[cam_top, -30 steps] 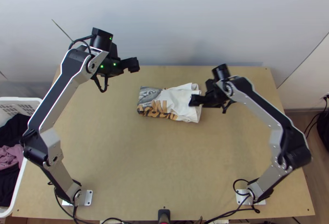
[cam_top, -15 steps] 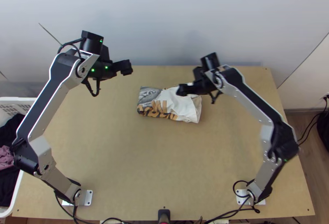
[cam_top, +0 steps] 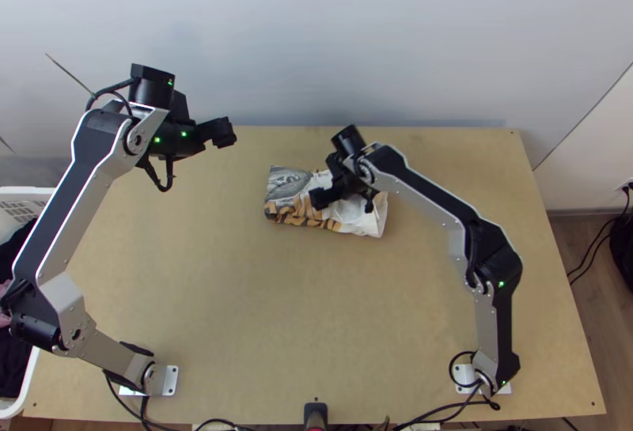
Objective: Fold the t-shirt
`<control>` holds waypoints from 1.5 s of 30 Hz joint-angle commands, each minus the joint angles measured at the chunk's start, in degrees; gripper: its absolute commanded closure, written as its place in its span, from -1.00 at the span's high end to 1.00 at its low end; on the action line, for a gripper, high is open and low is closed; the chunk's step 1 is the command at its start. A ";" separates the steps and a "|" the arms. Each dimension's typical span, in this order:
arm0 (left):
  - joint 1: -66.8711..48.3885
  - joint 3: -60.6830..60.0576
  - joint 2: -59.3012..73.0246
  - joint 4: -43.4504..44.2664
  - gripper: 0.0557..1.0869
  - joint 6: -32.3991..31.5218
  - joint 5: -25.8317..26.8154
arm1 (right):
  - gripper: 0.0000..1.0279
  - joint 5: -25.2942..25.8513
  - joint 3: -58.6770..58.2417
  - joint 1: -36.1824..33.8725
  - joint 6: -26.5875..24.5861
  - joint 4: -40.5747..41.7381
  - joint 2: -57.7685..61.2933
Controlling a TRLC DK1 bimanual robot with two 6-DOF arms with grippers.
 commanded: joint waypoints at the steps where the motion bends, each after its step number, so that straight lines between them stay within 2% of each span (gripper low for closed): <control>1: 0.66 -1.03 -0.67 0.00 0.92 0.07 0.07 | 0.93 5.79 -4.13 1.23 -1.86 2.43 1.38; 11: 0.93 -4.20 -1.99 0.08 0.92 0.07 0.07 | 0.93 10.98 -10.19 0.18 -1.94 7.71 0.24; 19: 2.60 -6.57 -2.96 0.08 0.92 -0.20 0.07 | 0.93 15.63 -12.30 -4.40 -1.77 9.20 -0.73; 24: 3.04 -6.66 -3.40 0.17 0.92 -0.11 0.07 | 0.93 16.69 -14.59 -8.97 -1.42 9.91 -2.22; 31: 3.65 -6.74 -3.75 0.35 0.92 -0.02 0.07 | 0.93 17.92 -18.10 -19.25 0.17 10.43 -5.74; 39: 4.44 -8.15 -5.33 0.35 0.92 0.24 0.07 | 0.93 17.83 -19.07 -36.48 2.63 10.43 -8.55; 45: 6.29 -10.00 -7.62 0.35 0.92 1.04 0.07 | 0.93 13.88 -17.05 -47.64 4.12 10.34 -7.67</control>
